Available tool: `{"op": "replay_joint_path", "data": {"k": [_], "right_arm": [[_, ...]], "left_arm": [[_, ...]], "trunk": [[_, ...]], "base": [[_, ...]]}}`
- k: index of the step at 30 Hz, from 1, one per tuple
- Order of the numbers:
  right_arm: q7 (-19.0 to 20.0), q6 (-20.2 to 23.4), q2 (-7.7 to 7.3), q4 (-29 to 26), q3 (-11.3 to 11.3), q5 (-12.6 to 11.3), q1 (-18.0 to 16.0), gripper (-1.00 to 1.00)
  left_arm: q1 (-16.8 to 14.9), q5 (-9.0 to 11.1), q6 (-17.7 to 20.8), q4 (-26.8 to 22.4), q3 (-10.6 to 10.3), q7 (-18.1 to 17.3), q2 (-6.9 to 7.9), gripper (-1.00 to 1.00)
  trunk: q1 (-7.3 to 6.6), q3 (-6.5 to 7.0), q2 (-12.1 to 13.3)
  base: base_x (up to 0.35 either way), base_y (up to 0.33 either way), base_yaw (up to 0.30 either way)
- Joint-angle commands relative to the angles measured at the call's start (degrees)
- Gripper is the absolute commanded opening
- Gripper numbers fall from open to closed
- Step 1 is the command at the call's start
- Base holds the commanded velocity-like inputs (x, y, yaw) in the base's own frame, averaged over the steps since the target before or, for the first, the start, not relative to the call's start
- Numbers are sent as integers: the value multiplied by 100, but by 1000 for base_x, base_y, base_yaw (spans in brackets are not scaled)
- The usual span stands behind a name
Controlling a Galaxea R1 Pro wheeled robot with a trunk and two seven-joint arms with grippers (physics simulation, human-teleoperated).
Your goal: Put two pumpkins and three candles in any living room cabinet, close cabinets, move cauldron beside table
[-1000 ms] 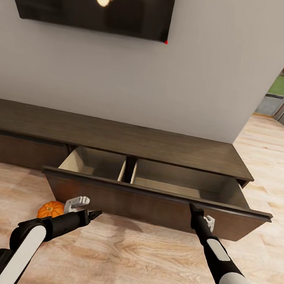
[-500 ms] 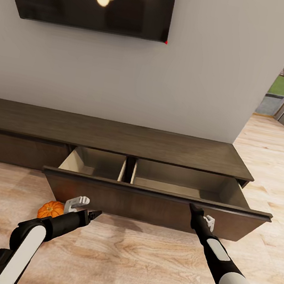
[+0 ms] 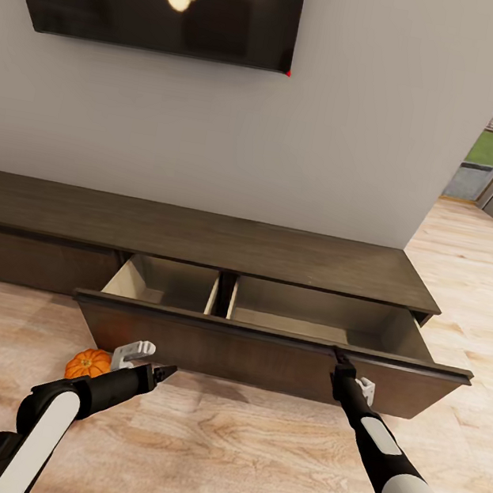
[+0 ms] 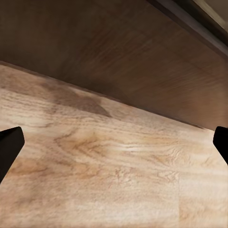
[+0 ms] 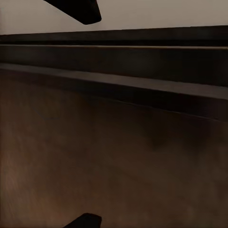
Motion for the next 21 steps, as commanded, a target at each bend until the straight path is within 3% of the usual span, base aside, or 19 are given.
{"op": "replay_joint_path", "data": {"k": [1,7,14,21], "right_arm": [[19,58,3,3,-27,-57,-3,100],[19,58,6,3,-26,-57,-3,100],[13,58,6,10,-20,-57,-3,100],[2,50,18,18,-18,-53,-3,100]], "left_arm": [[-3,56,15,-4,-7,50,6,100],[-3,56,15,-3,-7,50,4,100],[-3,56,15,-3,-7,50,3,100],[-3,56,15,-3,-7,50,6,100]], "trunk": [[-1,-5,-2],[-1,-5,-2],[-1,-5,-2],[-1,-5,-2]], "base": [[0,0,0],[-10,0,0],[-202,0,0],[-53,0,0]]}}
